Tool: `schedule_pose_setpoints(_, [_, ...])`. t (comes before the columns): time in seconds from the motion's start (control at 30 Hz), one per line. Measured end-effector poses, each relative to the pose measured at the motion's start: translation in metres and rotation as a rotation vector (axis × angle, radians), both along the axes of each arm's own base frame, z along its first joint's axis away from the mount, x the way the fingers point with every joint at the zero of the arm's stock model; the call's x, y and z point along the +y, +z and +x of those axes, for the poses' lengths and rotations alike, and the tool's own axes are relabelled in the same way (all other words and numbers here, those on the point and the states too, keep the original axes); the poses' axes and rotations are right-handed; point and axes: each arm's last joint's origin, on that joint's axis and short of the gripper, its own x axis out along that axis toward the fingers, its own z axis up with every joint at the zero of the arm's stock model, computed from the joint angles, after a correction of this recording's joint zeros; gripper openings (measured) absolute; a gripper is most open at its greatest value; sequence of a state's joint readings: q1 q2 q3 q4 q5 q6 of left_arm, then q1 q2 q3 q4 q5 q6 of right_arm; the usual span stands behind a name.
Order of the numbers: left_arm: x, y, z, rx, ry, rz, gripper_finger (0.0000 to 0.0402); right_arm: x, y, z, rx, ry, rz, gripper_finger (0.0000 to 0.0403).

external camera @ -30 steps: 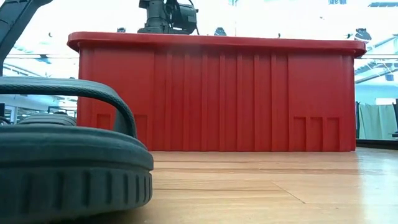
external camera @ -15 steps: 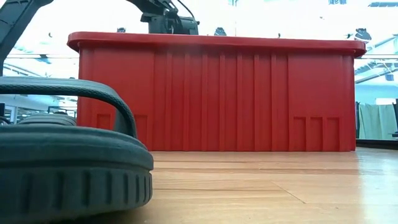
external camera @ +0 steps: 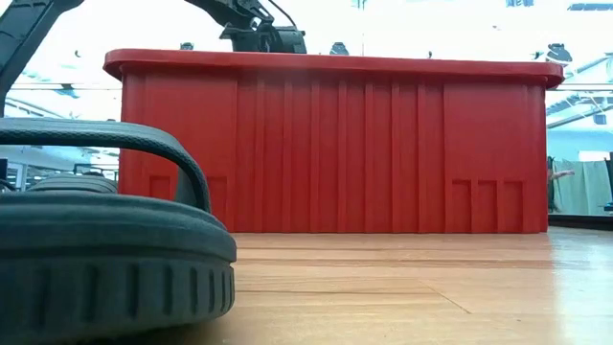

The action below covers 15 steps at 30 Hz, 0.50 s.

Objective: Pick and place slides into bin
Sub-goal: Put the black slipper into the red bin

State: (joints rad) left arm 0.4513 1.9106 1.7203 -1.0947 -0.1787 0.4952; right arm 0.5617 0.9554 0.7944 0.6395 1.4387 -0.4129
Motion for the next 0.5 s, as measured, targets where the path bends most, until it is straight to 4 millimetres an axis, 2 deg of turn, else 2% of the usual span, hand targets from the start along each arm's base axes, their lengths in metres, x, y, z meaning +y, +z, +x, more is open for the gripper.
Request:
schedule_pose_setpoints(0.27, [-0.0019, -0.0001, 0.0003, 0.032, -0.078, 0.018, 0.0156, 0.0000, 0.0000, 0.0000, 0.000, 0.000, 0.000, 0.0176])
schedule_pose_setpoints(0.5, [-0.0092, 0.0049, -0.0047, 0.038, 0.010, -0.017, 0.0156, 0.0000, 0.0000, 0.0000, 0.000, 0.000, 0.000, 0.0176])
